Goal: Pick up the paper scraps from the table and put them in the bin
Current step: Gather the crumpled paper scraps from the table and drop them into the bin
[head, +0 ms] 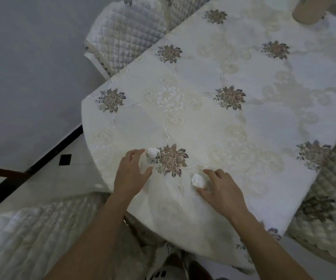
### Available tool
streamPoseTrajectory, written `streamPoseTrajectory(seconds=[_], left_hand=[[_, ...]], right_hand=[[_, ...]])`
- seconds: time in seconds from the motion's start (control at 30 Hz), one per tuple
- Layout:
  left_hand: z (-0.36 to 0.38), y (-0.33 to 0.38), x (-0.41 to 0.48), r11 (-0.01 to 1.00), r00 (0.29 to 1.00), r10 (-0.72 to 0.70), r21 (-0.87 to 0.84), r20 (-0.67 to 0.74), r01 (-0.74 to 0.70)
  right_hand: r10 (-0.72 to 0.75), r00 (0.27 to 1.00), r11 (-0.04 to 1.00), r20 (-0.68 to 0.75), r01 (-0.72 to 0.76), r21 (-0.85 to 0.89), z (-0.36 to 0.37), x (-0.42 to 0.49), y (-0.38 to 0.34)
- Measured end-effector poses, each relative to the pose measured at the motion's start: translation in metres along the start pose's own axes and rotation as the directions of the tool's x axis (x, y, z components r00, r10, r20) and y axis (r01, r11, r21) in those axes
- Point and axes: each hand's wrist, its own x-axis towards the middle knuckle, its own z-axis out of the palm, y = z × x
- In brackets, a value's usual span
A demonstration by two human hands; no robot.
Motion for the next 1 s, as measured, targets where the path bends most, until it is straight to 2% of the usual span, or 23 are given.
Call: streamPoseTrajectory(seconds=[0.2,0.4,0.67,0.77,1.0], left_hand=[[0.018,-0.001,0.03,0.996,0.993,0.092,-0.01,0.075,-0.091],[0.027,-0.009,0.041,0.979,0.979,0.205,0.003,0.019,-0.205],[0.026,-0.014,0.046,0.968,0.973,0.23,0.098,0.005,-0.229],[0.026,-0.012,0.041,0.982,0.982,0.186,0.034,0.011,-0.187],[0.015,0.006,0.01,0.964,0.964,0.264,-0.048,0.022,-0.263]], right_hand=[[0.006,1.0,1.0,-0.022,-0.006,0.002,0.017,-0.001,-0.006],[0.022,0.996,0.999,-0.087,-0.026,-0.036,0.027,0.001,-0.01],[-0.008,0.985,0.997,-0.174,-0.006,-0.078,0.038,-0.001,-0.009],[-0.008,0.979,0.998,-0.203,-0.004,-0.06,0.039,-0.001,-0.009],[0.015,0.965,0.997,-0.262,0.005,0.074,0.017,-0.009,-0.015]])
